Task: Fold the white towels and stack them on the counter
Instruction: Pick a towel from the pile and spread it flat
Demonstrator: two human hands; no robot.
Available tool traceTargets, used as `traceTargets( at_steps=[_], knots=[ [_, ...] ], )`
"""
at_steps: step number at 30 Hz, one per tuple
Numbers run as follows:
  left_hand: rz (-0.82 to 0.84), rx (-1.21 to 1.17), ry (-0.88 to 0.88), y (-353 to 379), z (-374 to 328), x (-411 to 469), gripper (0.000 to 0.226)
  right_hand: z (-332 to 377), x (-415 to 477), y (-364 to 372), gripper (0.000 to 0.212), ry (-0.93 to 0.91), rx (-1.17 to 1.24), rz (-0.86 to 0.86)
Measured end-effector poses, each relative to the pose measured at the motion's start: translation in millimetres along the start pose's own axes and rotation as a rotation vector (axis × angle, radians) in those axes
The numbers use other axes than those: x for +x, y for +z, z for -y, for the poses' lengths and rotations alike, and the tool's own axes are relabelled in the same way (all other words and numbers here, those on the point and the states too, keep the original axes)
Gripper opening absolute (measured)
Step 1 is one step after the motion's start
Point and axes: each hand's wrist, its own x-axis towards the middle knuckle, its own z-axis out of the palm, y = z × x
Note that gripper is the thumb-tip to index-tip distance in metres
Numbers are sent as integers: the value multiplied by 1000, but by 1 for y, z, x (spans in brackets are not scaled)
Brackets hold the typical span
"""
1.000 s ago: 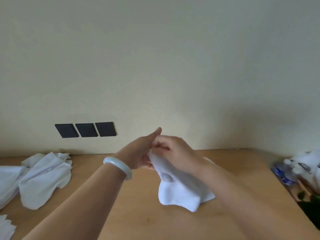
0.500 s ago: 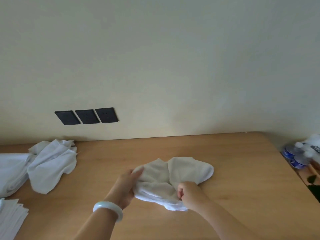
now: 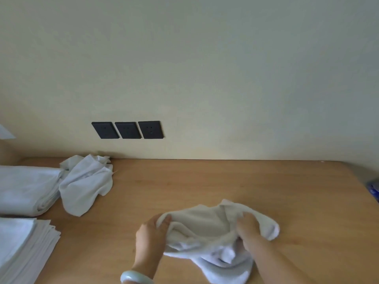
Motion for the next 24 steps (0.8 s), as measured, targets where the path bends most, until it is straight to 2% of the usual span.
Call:
traceTargets(
  at_steps=[2, 3, 4, 6, 7, 9, 10, 11, 12, 14, 15, 18, 20, 21, 22, 24],
  knots=[
    [-59, -8, 15, -16, 0, 19, 14, 13, 4, -34, 29, 186, 807, 68],
    [-69, -94, -9, -25, -8, 30, 17, 24, 3, -58, 36, 176, 1110, 102],
    [-57, -282, -69, -35, -20, 40, 18, 39, -1, -84, 40, 89, 1292, 108],
    [15, -749, -226, -55, -53, 63, 17, 75, -16, -135, 22, -178, 1394, 146],
    [65, -927, -296, -68, -73, 71, 18, 91, -28, -156, 30, -289, 1444, 160],
    [176, -1157, -354, -91, -108, 84, 23, 112, -44, -195, 72, -379, 1541, 106],
    [226, -1226, -335, -101, -120, 90, 24, 120, -52, -209, 82, -400, 1551, 82],
    [266, -1263, -300, -107, -127, 94, 24, 127, -63, -219, 81, -420, 1548, 78],
    [298, -1263, -258, -111, -131, 97, 25, 133, -74, -224, 72, -430, 1520, 88],
    [295, -1185, -185, -106, -128, 103, 26, 129, -82, -222, 36, -412, 1460, 67],
    [258, -1100, -156, -100, -123, 104, 28, 122, -80, -215, 29, -395, 1413, 62],
    [153, -801, -119, -71, -86, 98, 28, 87, -67, -182, 32, -299, 1364, 52],
    [108, -510, -159, -48, -39, 95, 22, 46, -50, -153, 12, -197, 1381, 24],
    [101, -370, -217, -38, -11, 95, 20, 21, -40, -139, 17, -133, 1387, -32],
    [111, -265, -289, -29, 16, 94, 16, -3, -32, -125, 33, -30, 1365, -54],
    [124, -133, -403, -15, 64, 91, 15, -43, -18, -97, 38, 216, 1338, -175]
  ],
)
